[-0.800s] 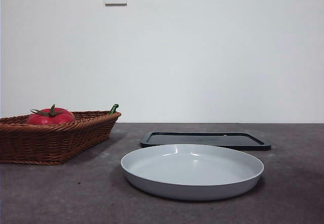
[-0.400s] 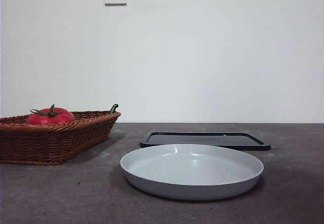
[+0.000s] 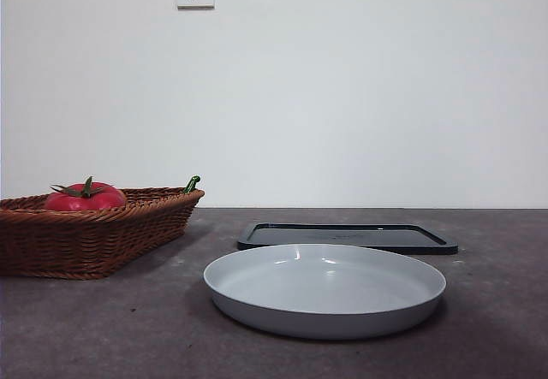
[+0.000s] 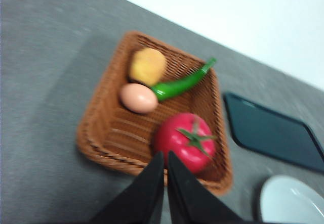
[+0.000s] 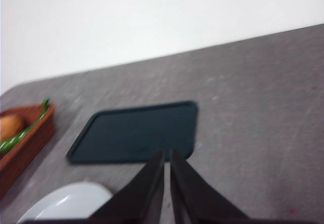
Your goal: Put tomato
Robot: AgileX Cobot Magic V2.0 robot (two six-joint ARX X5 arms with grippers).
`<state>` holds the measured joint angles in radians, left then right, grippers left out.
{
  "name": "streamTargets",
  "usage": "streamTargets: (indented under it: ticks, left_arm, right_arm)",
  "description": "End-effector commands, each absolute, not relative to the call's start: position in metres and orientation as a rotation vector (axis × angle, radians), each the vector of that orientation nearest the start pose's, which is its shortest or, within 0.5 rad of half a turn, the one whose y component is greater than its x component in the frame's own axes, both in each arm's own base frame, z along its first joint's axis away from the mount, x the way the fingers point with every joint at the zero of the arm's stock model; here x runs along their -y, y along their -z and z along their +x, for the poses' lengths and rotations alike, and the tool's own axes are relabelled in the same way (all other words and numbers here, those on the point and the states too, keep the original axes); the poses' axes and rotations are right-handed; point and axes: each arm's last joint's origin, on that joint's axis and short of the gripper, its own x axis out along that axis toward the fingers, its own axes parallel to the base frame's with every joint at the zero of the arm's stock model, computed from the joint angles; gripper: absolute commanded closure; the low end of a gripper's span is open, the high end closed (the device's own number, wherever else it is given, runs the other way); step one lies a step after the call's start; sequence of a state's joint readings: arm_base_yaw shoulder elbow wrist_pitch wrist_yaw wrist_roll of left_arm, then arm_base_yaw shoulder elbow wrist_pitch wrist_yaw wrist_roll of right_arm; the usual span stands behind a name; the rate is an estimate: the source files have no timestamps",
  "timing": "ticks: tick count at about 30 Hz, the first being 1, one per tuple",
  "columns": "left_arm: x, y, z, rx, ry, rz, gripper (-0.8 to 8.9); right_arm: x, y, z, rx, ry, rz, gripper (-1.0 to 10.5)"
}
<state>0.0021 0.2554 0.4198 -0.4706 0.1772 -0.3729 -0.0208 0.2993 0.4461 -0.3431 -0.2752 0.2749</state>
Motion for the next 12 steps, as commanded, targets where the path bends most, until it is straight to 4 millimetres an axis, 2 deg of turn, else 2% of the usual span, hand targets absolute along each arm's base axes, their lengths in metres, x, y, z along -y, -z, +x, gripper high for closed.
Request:
streamTargets:
  ticks: [1,7,12]
  left_arm:
    - [0.007,-0.262,0.093,-0.368,0.196,-0.282,8.03]
    - [0.011,-0.291,0.108,-0.477,0.367,-0.209,8.03]
    - [0.015,-0.308,0.12,-0.563,0.472,-0.174,8.03]
  right_arm:
    - [-0.007,-0.277,0.101,-0.275,-0.288,0.235,9.3]
    - [-0.011,-0.308,0.116,-0.43,-0.432,0.198,9.3]
    - [-0.016,-0.329,0.128,-0.538,-0.518,0.174,9.3]
